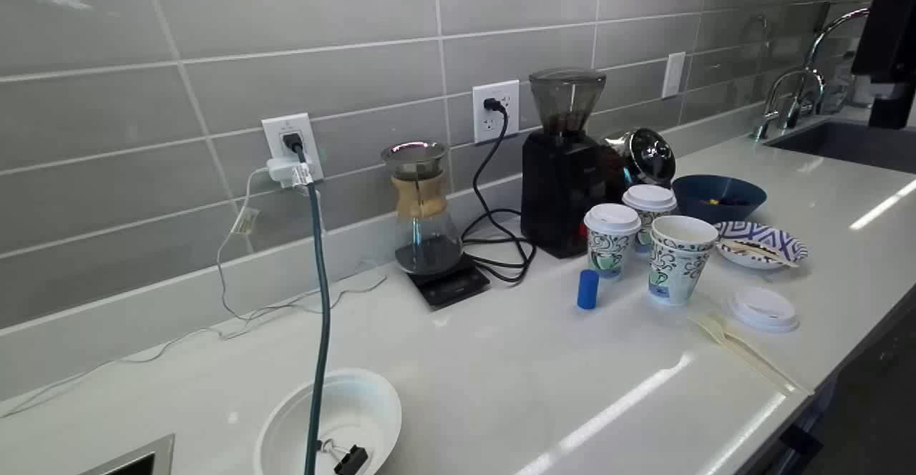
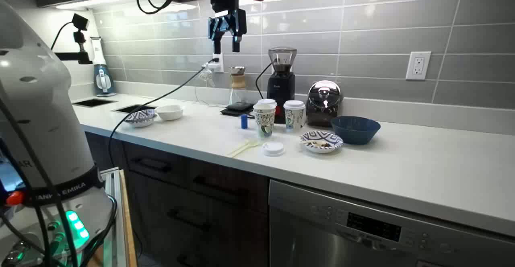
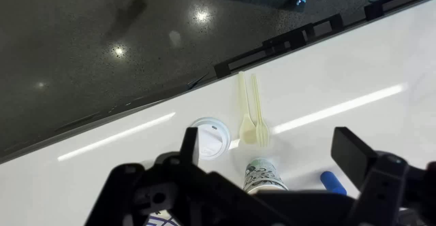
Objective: Pick up the white bowl and move it to the right side of the kitchen counter
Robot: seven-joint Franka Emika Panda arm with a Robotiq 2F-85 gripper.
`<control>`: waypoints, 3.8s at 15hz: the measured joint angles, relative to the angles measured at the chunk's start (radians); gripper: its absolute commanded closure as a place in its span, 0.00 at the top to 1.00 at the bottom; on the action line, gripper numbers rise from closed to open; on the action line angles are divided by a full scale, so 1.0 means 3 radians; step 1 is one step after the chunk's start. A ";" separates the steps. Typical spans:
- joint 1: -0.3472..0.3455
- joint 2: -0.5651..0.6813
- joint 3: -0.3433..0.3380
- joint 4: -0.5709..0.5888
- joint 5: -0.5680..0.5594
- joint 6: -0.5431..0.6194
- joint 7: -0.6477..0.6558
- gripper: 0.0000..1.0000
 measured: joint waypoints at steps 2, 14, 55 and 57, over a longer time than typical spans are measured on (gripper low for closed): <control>0.0000 0.0000 0.0000 0.0000 0.0000 0.0001 0.0000 1.00; 0.0448 -0.0027 0.0222 -0.0465 0.0435 0.0388 0.0011 1.00; 0.1387 0.2136 0.1105 -0.0135 0.1122 0.2712 0.1104 1.00; 0.1416 0.2245 0.1120 -0.0077 0.1127 0.2837 0.1116 0.99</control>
